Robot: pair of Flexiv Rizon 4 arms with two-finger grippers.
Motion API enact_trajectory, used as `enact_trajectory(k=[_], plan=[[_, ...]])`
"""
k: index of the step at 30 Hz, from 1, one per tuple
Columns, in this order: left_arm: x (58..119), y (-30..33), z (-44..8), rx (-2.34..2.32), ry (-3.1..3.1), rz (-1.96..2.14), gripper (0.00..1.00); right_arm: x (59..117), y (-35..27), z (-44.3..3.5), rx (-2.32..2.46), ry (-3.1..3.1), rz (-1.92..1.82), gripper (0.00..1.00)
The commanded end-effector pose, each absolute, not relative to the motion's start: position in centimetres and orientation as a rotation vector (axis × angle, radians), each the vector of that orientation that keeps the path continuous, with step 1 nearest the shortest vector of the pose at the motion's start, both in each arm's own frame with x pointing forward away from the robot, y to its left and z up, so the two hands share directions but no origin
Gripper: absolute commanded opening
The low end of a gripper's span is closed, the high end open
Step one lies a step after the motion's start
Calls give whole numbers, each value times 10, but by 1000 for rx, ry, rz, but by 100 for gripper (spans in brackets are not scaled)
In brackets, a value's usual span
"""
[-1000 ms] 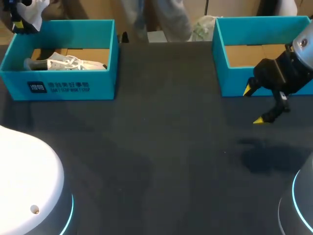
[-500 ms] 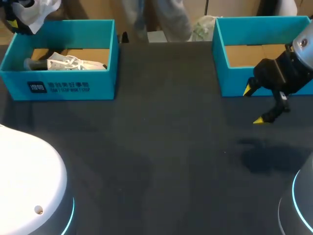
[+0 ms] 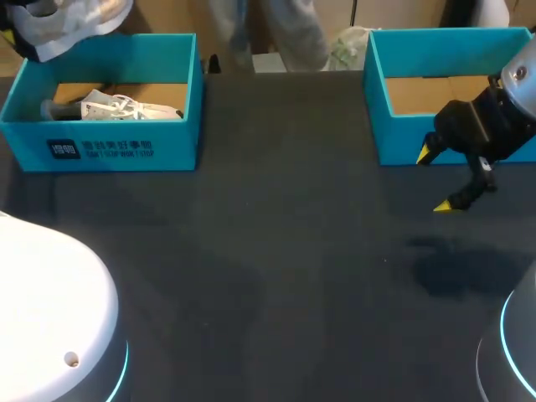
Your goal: Take the shoe out of the shoebox, open the shoe tongue, remove and reinsert the insole, then place the shoe into the shoebox
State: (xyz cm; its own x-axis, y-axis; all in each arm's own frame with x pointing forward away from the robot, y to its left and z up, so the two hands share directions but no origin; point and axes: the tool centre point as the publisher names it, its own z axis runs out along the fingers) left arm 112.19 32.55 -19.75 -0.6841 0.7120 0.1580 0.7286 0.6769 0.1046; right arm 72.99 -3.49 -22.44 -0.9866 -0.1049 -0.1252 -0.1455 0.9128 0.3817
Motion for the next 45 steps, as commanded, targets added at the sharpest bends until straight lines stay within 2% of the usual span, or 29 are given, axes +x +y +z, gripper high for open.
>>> enact_trajectory(k=[1, 24, 30, 45], plan=[[1125, 327, -187, -1817, -2421, -238, 0, 730, -34, -226, -195, 2972, 601, 100], [1134, 330, -179, -1843, -2405, -194, 0, 730, -34, -226, -195, 2972, 601, 100], [1134, 318, -185, -1953, -2265, -294, 0, 730, -34, -226, -195, 2972, 601, 100], [1144, 313, -195, -2084, -2158, -249, 0, 730, -34, -226, -195, 2972, 601, 100]])
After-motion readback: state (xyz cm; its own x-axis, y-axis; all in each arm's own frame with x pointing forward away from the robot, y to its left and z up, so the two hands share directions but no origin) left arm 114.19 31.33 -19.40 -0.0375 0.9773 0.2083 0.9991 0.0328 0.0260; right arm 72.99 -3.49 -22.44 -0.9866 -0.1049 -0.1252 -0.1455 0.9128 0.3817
